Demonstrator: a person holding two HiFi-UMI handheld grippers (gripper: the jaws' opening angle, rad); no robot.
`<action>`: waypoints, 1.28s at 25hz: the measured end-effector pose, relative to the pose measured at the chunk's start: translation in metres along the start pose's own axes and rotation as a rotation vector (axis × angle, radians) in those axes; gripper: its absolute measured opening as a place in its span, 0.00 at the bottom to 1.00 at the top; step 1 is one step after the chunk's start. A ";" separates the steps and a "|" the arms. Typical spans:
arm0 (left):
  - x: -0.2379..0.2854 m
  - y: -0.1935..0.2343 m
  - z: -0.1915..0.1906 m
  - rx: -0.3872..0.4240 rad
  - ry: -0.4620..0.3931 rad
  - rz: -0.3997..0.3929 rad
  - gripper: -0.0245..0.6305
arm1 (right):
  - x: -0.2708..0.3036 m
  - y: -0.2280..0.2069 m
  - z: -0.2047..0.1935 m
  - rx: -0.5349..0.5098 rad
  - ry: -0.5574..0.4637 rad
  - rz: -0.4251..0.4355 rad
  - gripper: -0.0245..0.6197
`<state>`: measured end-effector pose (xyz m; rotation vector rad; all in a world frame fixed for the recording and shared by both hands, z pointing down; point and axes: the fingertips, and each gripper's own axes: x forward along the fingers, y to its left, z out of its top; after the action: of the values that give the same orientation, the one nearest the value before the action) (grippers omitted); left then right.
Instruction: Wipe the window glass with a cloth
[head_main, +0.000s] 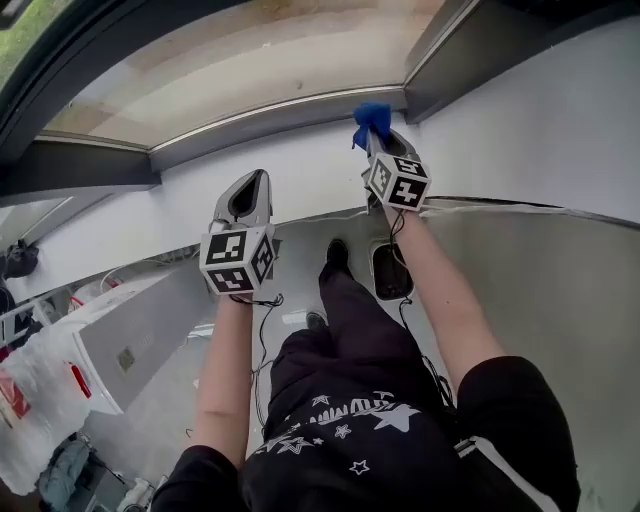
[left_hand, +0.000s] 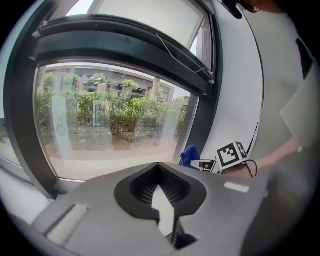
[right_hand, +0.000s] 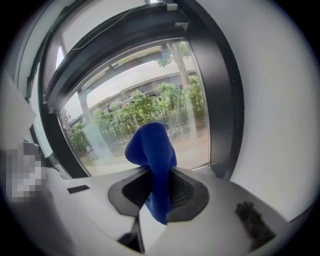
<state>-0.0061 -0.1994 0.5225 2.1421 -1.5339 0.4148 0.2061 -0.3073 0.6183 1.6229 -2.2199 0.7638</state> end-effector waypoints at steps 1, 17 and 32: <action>-0.011 0.002 0.002 -0.008 -0.016 0.008 0.05 | -0.005 0.011 0.001 -0.013 0.003 0.013 0.15; -0.240 0.012 -0.029 -0.042 -0.165 0.086 0.05 | -0.175 0.189 0.010 -0.083 -0.106 0.217 0.15; -0.362 -0.036 -0.043 -0.027 -0.240 0.066 0.05 | -0.324 0.235 -0.007 -0.136 -0.127 0.316 0.15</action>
<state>-0.0900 0.1238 0.3712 2.1890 -1.7330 0.1606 0.0891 0.0058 0.3983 1.3075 -2.5959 0.5814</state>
